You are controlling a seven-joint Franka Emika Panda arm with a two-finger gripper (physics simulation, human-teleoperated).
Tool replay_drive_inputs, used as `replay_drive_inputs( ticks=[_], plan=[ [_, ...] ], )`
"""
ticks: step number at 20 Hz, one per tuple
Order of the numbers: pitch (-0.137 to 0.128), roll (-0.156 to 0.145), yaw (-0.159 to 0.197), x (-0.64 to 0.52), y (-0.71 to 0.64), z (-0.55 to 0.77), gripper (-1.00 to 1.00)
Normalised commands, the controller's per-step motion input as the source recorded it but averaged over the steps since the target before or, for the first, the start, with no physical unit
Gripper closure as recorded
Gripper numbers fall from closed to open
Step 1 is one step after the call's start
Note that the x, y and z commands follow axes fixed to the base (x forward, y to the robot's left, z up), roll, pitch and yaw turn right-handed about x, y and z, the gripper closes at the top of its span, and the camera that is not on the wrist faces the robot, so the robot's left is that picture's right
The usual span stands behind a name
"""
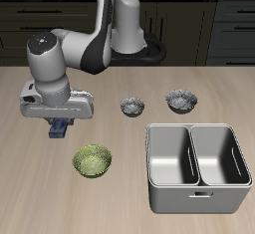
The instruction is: Place the cream cheese in the green bowl
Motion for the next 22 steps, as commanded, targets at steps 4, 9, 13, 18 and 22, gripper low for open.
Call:
replay_drive_inputs(
  ticks=[4,9,13,18,22],
  plan=[
    [-0.064,-0.002,0.003,-0.09,0.03,0.45,1.0],
    [-0.066,0.006,0.003,-0.07,0.09,0.42,1.0],
    [-0.014,-0.01,-0.01,0.13,0.11,0.18,1.0],
    [-0.024,-0.01,-0.012,0.1,0.14,0.16,1.0],
    [-0.024,0.002,-0.019,0.21,0.26,0.19,1.0]
  ],
)
